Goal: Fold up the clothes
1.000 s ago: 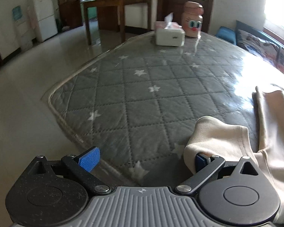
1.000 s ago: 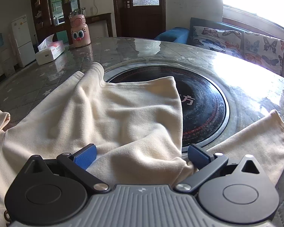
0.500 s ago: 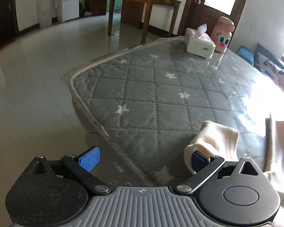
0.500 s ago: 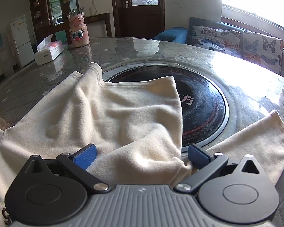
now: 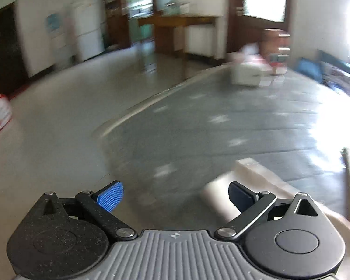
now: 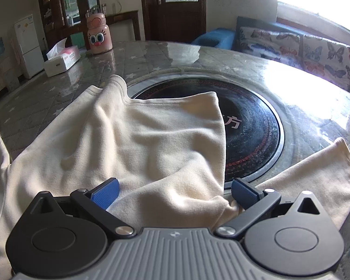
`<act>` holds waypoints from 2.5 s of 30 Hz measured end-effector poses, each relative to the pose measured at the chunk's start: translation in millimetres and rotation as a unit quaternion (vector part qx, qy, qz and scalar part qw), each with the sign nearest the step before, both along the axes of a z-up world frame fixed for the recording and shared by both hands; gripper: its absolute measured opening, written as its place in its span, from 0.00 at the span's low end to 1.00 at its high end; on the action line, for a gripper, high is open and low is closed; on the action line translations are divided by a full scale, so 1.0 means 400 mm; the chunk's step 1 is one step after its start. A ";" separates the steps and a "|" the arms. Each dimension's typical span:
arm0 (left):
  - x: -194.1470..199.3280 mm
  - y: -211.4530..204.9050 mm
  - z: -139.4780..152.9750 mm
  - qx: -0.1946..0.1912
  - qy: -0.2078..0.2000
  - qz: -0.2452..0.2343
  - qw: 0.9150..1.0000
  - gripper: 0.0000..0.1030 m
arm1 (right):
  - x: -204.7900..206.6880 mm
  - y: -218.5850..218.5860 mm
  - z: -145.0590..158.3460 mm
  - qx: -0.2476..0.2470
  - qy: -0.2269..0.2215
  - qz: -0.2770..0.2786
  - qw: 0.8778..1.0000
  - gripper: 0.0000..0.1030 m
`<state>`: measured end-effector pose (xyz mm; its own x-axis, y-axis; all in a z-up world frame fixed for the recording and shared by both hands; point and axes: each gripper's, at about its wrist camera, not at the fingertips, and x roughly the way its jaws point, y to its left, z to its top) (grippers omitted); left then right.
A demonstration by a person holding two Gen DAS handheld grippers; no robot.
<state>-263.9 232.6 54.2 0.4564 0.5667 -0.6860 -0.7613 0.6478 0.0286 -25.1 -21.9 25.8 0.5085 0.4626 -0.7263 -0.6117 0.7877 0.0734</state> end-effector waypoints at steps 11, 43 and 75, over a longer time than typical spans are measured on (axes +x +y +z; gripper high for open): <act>0.360 -0.202 0.010 0.011 -0.027 -0.247 0.969 0.94 | 0.124 -0.002 0.057 0.009 0.006 -0.009 1.000 1.00; 0.655 -0.192 -0.088 -0.044 -0.018 -0.326 0.944 0.30 | 0.306 0.040 0.043 0.046 0.034 -0.027 0.998 0.04; 0.745 -0.356 -0.056 0.000 -0.032 -0.366 0.930 0.45 | 0.315 -0.218 0.084 -0.036 -0.043 -0.156 0.986 0.27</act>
<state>34.2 90.4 32.0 0.7597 0.0871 -0.6444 -0.1157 0.9933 -0.0022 100.8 -109.2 59.6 0.6789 0.2223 -0.6998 -0.3407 0.9396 -0.0320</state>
